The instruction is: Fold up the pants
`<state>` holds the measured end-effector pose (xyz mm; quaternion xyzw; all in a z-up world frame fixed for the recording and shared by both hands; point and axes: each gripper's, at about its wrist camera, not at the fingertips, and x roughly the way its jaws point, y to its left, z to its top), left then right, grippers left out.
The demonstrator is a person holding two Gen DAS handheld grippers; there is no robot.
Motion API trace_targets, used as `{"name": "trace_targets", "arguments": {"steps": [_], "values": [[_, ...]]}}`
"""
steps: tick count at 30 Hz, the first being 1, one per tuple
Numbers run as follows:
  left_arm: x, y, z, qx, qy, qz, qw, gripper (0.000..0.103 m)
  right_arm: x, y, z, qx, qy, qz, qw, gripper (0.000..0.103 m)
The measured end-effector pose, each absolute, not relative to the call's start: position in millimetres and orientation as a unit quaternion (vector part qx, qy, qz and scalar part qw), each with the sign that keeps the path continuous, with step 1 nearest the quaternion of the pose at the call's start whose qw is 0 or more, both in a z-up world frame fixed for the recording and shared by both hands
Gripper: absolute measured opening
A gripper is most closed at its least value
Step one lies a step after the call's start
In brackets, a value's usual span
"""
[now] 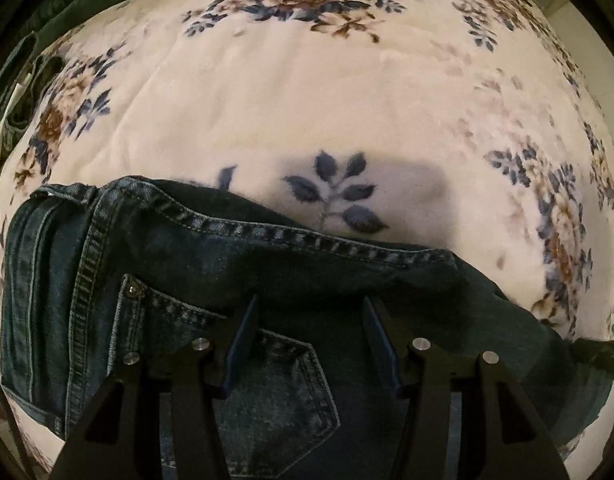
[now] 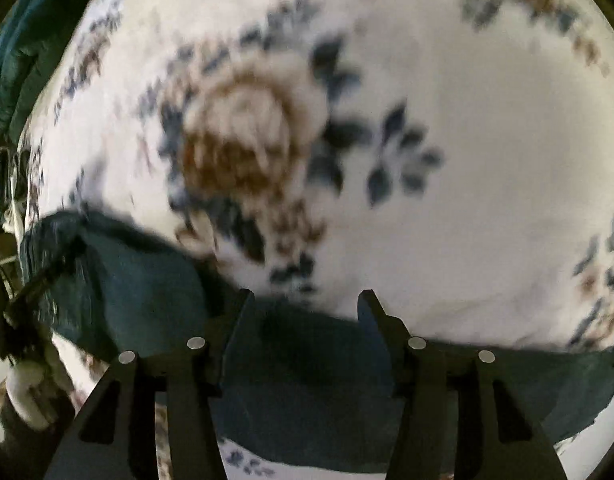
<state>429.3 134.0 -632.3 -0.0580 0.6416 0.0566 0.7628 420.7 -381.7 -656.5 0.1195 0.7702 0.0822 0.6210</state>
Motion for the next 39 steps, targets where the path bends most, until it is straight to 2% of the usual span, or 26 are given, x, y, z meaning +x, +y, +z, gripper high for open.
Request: {"name": "trace_targets", "arguments": {"steps": [1,2,3,4,7,11,12,14,16,17,18,20,21,22,24,29,31,32,34,36,39], "values": [[429,133,-633,-0.054,0.64,0.057,0.764,0.051,417,-378,-664,0.106,0.781,0.088,0.61,0.052],[428,132,-633,-0.05,0.64,0.057,0.765,0.051,413,-375,-667,0.095,0.779,0.093,0.613,0.043],[428,131,-634,-0.045,0.639,0.055,0.766,0.051,412,-371,-668,0.095,0.776,0.093,0.616,0.01],[428,131,-635,-0.041,0.638,0.055,0.767,0.051,412,-372,-665,0.084,0.77,0.071,0.629,0.003],[426,133,-638,-0.042,0.635,0.053,0.769,0.051,415,-392,-641,0.094,0.719,0.01,0.689,0.0],[423,131,-636,-0.042,0.634,0.059,0.77,0.051,413,-417,-661,0.151,0.744,0.032,0.65,0.001],[420,133,-635,-0.045,0.634,0.06,0.769,0.051,412,-415,-658,0.144,0.745,0.042,0.65,0.003],[418,131,-631,-0.05,0.635,0.064,0.768,0.051,408,-415,-647,0.125,0.749,0.044,0.65,0.014],[414,132,-622,-0.062,0.635,0.072,0.767,0.051,402,-426,-636,0.145,0.74,0.04,0.655,0.046],[410,130,-612,-0.07,0.627,0.071,0.773,0.051,393,-440,-627,0.176,0.73,0.024,0.661,0.053],[406,124,-602,-0.075,0.62,0.063,0.778,0.051,382,-461,-620,0.2,0.72,0.01,0.664,0.058],[390,93,-580,-0.064,0.61,0.033,0.789,0.051,347,-505,-601,0.273,0.682,-0.036,0.677,0.059],[380,68,-569,-0.054,0.607,0.011,0.793,0.058,322,-528,-591,0.316,0.656,-0.059,0.683,0.063],[370,46,-563,-0.044,0.607,-0.009,0.794,0.068,297,-547,-585,0.353,0.631,-0.079,0.686,0.074],[350,-6,-555,-0.021,0.609,-0.048,0.792,0.077,232,-588,-577,0.416,0.578,-0.136,0.688,0.092],[318,-106,-571,0.041,0.62,-0.082,0.78,0.083,104,-689,-586,0.452,0.518,-0.306,0.659,0.092],[312,-132,-583,0.044,0.63,-0.078,0.771,0.084,82,-720,-592,0.481,0.496,-0.318,0.649,0.087],[308,-142,-587,0.044,0.635,-0.075,0.768,0.084,73,-741,-593,0.505,0.473,-0.299,0.657,0.085],[306,-158,-593,0.049,0.637,-0.065,0.767,0.084,71,-759,-593,0.522,0.452,-0.264,0.674,0.072],[303,-175,-599,0.059,0.635,-0.049,0.769,0.084,73,-770,-594,0.526,0.446,-0.241,0.683,0.07],[301,-195,-608,0.07,0.638,-0.036,0.766,0.084,90,-767,-616,0.532,0.479,-0.207,0.667,0.069]]}}
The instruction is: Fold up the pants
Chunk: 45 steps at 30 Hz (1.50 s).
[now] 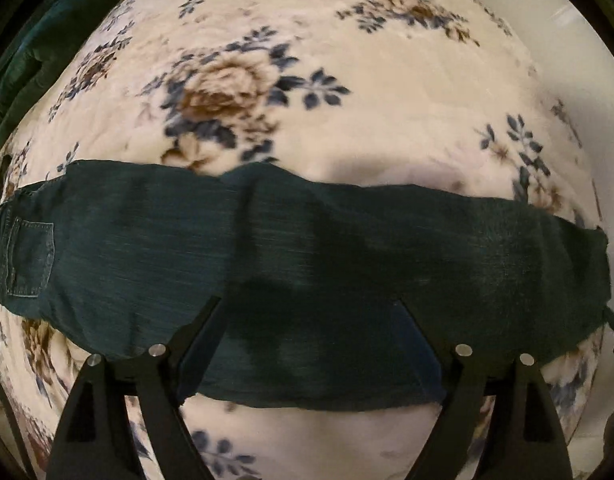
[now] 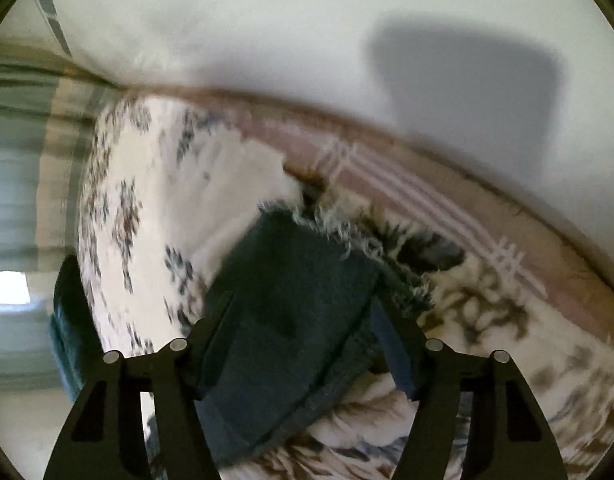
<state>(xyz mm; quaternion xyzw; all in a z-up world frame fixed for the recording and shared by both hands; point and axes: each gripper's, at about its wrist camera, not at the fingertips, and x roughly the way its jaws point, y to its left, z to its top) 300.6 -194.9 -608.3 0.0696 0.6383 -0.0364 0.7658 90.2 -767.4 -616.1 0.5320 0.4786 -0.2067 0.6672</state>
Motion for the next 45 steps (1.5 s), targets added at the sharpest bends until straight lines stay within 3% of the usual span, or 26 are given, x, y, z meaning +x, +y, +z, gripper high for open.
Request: {"name": "trace_targets", "arguments": {"steps": [2,6,9,12,17,30,32,33,35,36,41,43,45], "values": [[300,-207,-615,0.077,0.644,-0.034,0.761,0.084,95,-762,-638,0.514,0.52,-0.207,0.65,0.068],[300,-223,-622,0.097,0.643,-0.032,0.759,0.084,101,-756,-666,0.534,0.523,-0.201,0.633,0.064],[302,-227,-627,0.099,0.648,-0.029,0.755,0.084,110,-749,-671,0.509,0.522,-0.224,0.647,0.02],[301,-227,-628,0.102,0.648,-0.026,0.754,0.084,115,-739,-648,0.452,0.527,-0.247,0.676,0.009],[302,-217,-630,0.101,0.65,-0.014,0.753,0.084,93,-728,-591,0.369,0.505,-0.282,0.728,0.006],[300,-189,-627,0.09,0.647,-0.001,0.757,0.084,66,-738,-622,0.422,0.537,-0.285,0.672,0.006],[298,-182,-621,0.085,0.64,0.003,0.763,0.084,63,-738,-626,0.442,0.54,-0.272,0.663,0.009],[296,-176,-617,0.077,0.634,0.007,0.769,0.084,58,-739,-626,0.458,0.536,-0.269,0.656,0.016],[295,-163,-610,0.057,0.628,0.015,0.776,0.084,42,-738,-629,0.498,0.523,-0.267,0.638,0.042],[295,-153,-606,0.036,0.624,0.021,0.78,0.084,35,-737,-632,0.516,0.514,-0.261,0.634,0.061],[291,-104,-594,-0.052,0.616,0.06,0.784,0.084,31,-720,-668,0.602,0.469,-0.193,0.617,0.064],[287,-88,-591,-0.075,0.616,0.079,0.78,0.084,42,-714,-684,0.607,0.464,-0.171,0.622,0.076],[285,-72,-590,-0.09,0.618,0.097,0.775,0.084,47,-711,-697,0.63,0.428,-0.178,0.623,0.078]]}}
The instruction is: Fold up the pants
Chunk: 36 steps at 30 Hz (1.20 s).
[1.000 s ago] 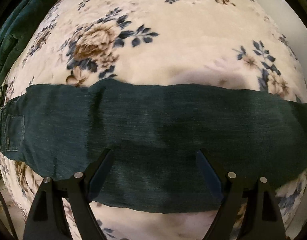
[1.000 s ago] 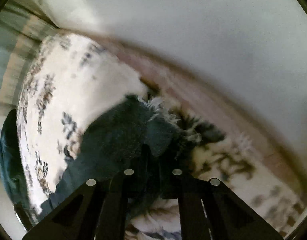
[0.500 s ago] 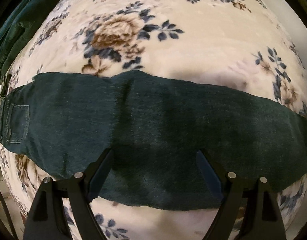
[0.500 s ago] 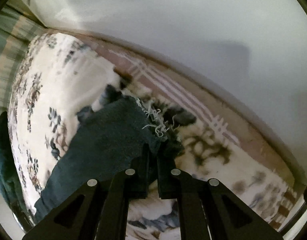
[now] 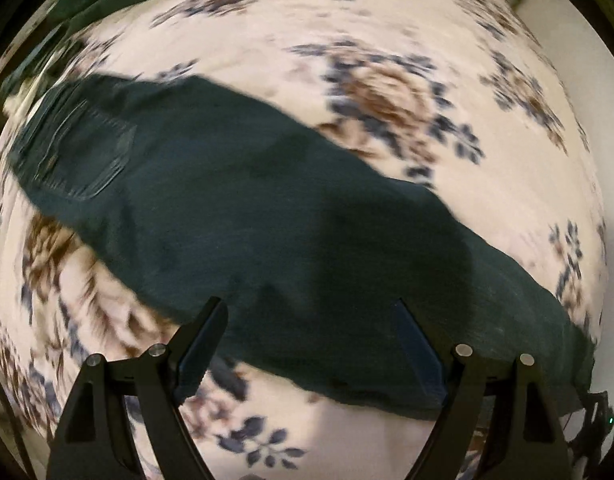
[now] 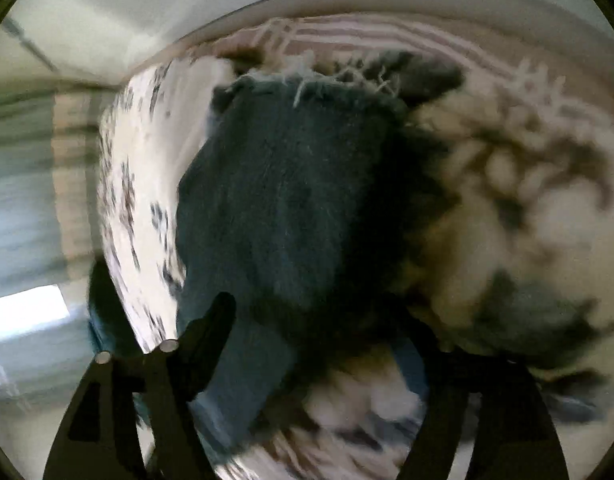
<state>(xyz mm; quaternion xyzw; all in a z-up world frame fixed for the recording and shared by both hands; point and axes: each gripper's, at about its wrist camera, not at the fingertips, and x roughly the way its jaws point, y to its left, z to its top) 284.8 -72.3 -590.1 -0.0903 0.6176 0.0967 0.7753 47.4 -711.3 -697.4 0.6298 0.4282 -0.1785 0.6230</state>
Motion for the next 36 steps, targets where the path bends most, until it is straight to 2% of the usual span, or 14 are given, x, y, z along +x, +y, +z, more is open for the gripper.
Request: {"name": "trace_targets", "arguments": {"steps": [2,3,5,9,12,14,16,20,23,26,28,30,35,36], "values": [[281,-61,-589,-0.098,0.616,0.112,0.773,0.084,51,-711,-688,0.639,0.387,-0.188,0.637,0.065],[278,-52,-588,-0.102,0.614,0.121,0.773,0.084,54,-709,-680,0.629,0.384,-0.191,0.648,0.032],[275,-42,-589,-0.105,0.612,0.13,0.773,0.084,61,-703,-654,0.598,0.382,-0.189,0.679,0.013],[266,-24,-591,-0.111,0.612,0.15,0.769,0.084,76,-686,-619,0.529,0.39,-0.16,0.736,0.014],[260,-14,-593,-0.121,0.614,0.158,0.764,0.084,94,-688,-676,0.547,0.482,-0.174,0.662,0.04],[257,-9,-593,-0.126,0.613,0.162,0.763,0.084,89,-692,-703,0.596,0.465,-0.179,0.629,0.033],[252,-2,-590,-0.129,0.61,0.167,0.764,0.084,86,-692,-697,0.595,0.45,-0.18,0.641,0.011],[248,10,-588,-0.132,0.605,0.173,0.766,0.084,68,-709,-646,0.532,0.42,-0.244,0.693,0.009],[245,15,-588,-0.136,0.606,0.171,0.764,0.084,56,-715,-689,0.608,0.432,-0.235,0.623,0.01],[242,19,-587,-0.147,0.606,0.167,0.764,0.084,52,-715,-695,0.66,0.394,-0.191,0.61,0.021],[241,18,-589,-0.142,0.608,0.162,0.764,0.084,48,-709,-697,0.69,0.363,-0.161,0.605,0.052],[241,16,-591,-0.136,0.611,0.158,0.764,0.084,45,-700,-704,0.702,0.348,-0.145,0.604,0.062],[248,15,-590,-0.113,0.608,0.147,0.772,0.084,67,-688,-709,0.676,0.363,-0.172,0.617,0.061],[249,16,-589,-0.107,0.606,0.146,0.774,0.084,72,-686,-707,0.667,0.364,-0.184,0.624,0.046]]}}
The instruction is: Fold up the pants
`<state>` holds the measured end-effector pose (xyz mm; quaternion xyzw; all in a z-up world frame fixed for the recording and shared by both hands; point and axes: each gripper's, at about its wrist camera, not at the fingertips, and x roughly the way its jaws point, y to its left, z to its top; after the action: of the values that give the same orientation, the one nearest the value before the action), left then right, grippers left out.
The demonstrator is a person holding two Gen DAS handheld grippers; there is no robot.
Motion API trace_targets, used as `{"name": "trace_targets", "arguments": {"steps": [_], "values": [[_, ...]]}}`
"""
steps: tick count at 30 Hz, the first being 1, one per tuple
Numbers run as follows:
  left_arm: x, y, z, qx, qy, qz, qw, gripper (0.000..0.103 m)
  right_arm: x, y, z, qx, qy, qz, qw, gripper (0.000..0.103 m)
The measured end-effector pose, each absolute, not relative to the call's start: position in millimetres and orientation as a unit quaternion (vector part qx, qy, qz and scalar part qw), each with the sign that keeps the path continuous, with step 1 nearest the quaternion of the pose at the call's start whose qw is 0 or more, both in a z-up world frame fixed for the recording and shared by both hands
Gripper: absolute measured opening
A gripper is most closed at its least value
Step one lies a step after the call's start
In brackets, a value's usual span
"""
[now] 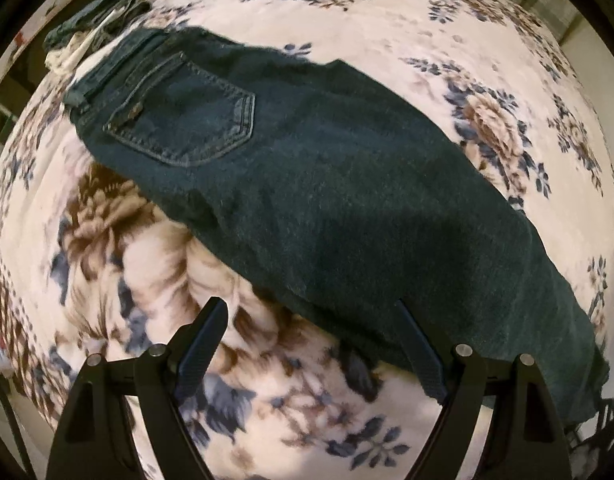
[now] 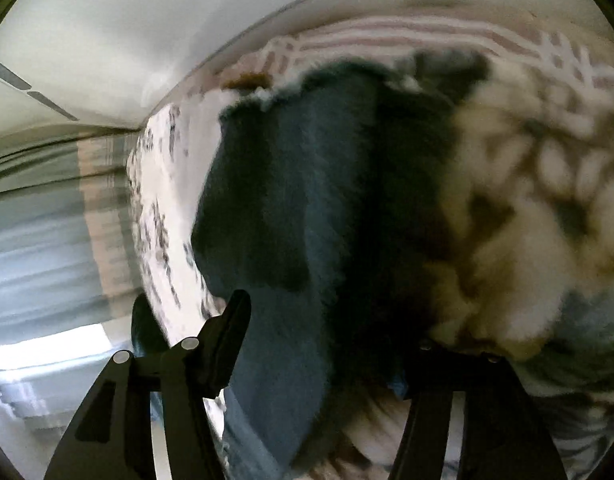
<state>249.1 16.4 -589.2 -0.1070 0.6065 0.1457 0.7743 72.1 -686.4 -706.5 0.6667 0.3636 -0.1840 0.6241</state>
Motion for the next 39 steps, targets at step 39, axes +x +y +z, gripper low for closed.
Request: {"name": "trace_targets", "arguments": {"steps": [39], "values": [[232,306,-560,-0.148,0.575,0.273,0.756,0.084,231,-92,-638,-0.027,0.594,-0.014,0.804,0.021]]}}
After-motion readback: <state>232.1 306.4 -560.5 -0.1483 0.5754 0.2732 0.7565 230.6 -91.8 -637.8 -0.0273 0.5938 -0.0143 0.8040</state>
